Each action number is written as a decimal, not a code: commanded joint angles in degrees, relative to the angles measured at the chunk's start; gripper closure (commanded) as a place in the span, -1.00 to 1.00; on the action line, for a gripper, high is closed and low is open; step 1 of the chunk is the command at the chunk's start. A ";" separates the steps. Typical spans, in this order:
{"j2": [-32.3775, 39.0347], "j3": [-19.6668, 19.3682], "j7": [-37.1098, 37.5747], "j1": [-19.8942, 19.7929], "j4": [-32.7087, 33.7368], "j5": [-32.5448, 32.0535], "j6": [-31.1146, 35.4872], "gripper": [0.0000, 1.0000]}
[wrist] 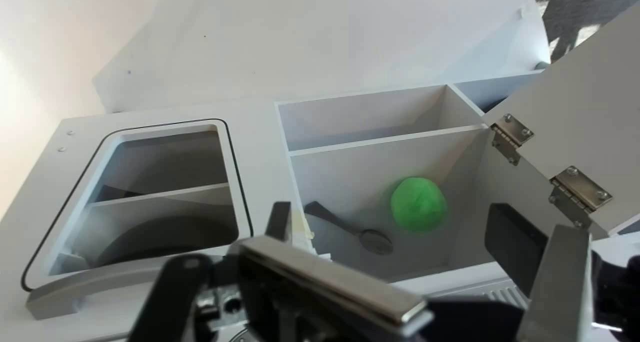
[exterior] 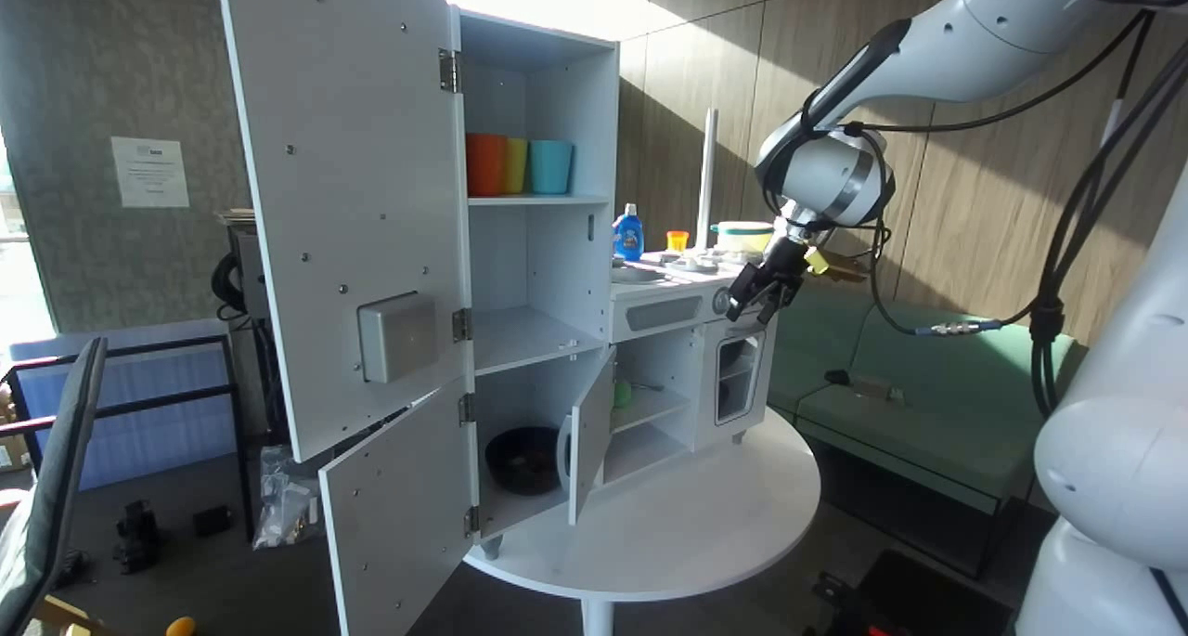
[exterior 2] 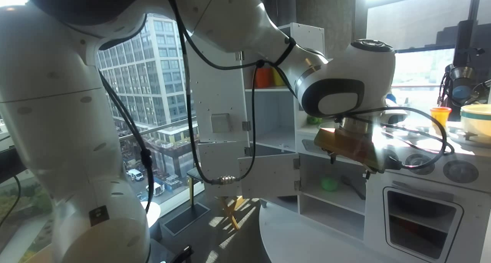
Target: Open the cupboard doors
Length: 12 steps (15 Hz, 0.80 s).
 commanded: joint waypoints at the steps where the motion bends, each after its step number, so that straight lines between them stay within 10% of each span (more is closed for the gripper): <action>1: 4.74 0.67 7.86 -2.11 4.10 2.33 3.56 -1.00; 12: 19.13 2.36 40.70 -6.53 11.07 -1.52 17.33 -1.00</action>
